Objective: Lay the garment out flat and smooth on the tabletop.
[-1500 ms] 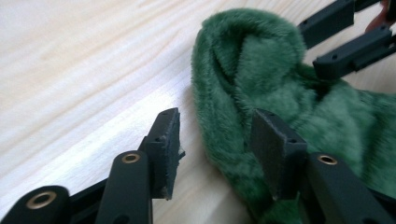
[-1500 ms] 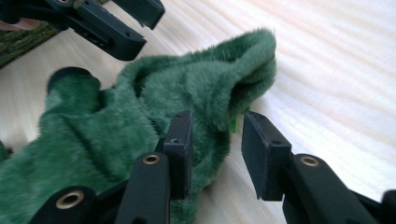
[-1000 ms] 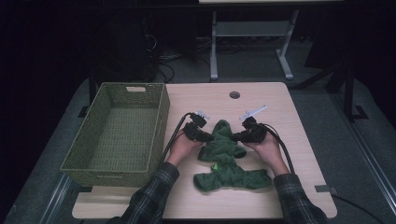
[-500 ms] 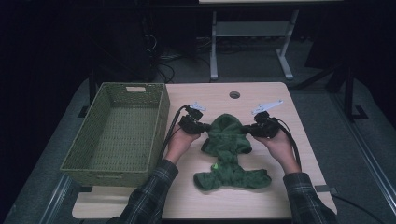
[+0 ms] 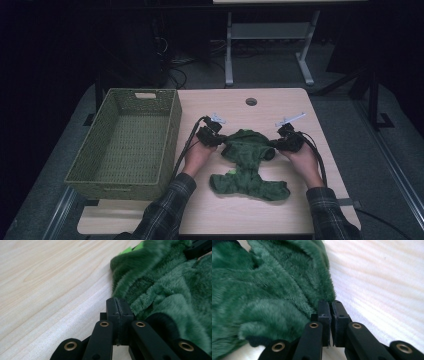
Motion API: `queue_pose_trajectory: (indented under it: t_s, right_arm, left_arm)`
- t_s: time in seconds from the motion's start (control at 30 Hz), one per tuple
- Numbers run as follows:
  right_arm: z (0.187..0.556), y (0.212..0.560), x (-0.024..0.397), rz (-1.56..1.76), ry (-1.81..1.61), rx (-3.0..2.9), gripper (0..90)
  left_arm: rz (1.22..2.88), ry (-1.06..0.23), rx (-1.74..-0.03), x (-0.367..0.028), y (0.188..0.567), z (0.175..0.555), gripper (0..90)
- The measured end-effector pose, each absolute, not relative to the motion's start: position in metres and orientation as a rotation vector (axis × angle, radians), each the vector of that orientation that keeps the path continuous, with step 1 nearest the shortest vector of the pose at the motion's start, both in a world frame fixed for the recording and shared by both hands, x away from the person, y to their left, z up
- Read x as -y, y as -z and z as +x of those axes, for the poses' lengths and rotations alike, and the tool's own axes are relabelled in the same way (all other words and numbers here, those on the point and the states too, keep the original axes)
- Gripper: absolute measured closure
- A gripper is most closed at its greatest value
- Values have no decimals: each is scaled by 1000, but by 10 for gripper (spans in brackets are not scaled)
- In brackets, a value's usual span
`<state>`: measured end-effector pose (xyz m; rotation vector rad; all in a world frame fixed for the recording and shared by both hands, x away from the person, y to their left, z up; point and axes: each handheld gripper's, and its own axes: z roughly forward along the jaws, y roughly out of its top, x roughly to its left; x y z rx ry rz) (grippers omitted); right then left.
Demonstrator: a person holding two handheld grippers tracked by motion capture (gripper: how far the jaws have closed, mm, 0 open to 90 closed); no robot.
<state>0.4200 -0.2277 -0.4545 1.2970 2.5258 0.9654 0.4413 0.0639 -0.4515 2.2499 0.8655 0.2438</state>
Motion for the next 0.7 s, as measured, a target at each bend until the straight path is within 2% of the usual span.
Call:
queue_pose_trajectory:
  t_s: [0.2,0.33,0.7]
  right_arm:
    - [423,460,228,1310,-953,-2509,864]
    - [425,463,225,1346,-929,-2455,808]
    - [420,446,232,1344,-964,-2405,660]
  left_arm:
    - [2257,-265,-874,-60,459,444,896]
    - [2246,-275,-892,-59,464,447,872]
    - [2175,-277,-850,-67,436,439,566]
